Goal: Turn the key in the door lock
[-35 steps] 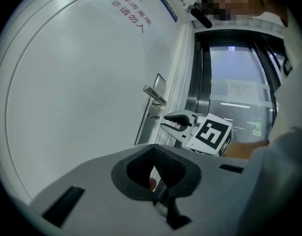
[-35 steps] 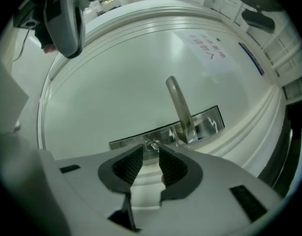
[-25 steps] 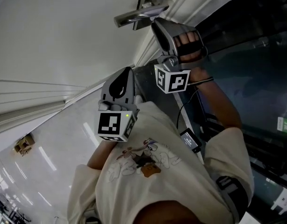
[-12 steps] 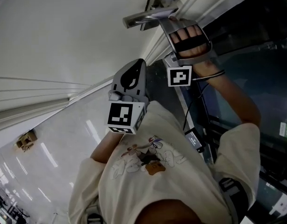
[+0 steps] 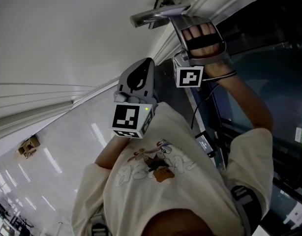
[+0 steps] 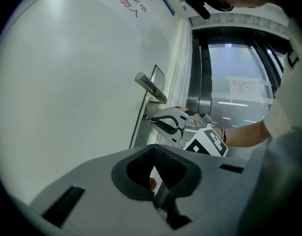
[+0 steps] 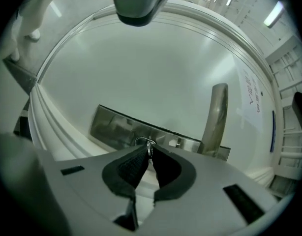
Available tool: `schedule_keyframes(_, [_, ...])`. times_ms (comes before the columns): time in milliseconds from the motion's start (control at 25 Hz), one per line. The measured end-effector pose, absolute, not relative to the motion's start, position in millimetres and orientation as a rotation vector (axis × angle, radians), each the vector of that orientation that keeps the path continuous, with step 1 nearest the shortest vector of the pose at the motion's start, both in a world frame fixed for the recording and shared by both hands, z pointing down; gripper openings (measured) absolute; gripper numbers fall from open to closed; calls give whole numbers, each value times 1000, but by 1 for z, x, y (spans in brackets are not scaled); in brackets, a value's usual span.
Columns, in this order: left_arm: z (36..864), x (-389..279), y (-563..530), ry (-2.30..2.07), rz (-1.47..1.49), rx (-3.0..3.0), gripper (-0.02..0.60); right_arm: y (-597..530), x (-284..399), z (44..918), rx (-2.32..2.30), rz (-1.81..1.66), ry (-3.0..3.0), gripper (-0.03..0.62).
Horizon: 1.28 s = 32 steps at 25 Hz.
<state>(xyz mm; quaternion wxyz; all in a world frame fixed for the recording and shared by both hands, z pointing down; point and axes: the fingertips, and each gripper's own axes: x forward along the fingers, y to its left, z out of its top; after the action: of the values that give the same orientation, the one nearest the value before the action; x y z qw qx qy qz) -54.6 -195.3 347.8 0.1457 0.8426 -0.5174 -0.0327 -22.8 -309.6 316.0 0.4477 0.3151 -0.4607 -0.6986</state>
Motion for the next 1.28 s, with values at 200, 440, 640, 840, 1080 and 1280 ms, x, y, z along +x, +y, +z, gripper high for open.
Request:
schedule_keyframes(200, [347,-55,-194,-1477,-95,2426,6,-309,-21,314,899,-1637,-1294,43])
schedule_keyframes(440, [350,-57,-191,-1464,-83,2421,6,-309,-20,310,1041,-1500,-1499,49])
schedule_keyframes(640, [346,-58,-188,-1467,-91,2423,6,-309,-20,306,1122,-1329,-1692,38])
schedule_keyframes(840, [346,-60,-187,-1470,-91,2421,6,-310,-19,305,1230,-1109,-1906,34])
schedule_keyframes(1080, [347,-59,-184,-1476,-80,2418,6,-314,-15,303,1413,-703,-2260,14])
schedule_keyframes(1280, [348,-58,-183,-1479,-69,2418,6,-316,-11,303,1522,-341,-2532,14])
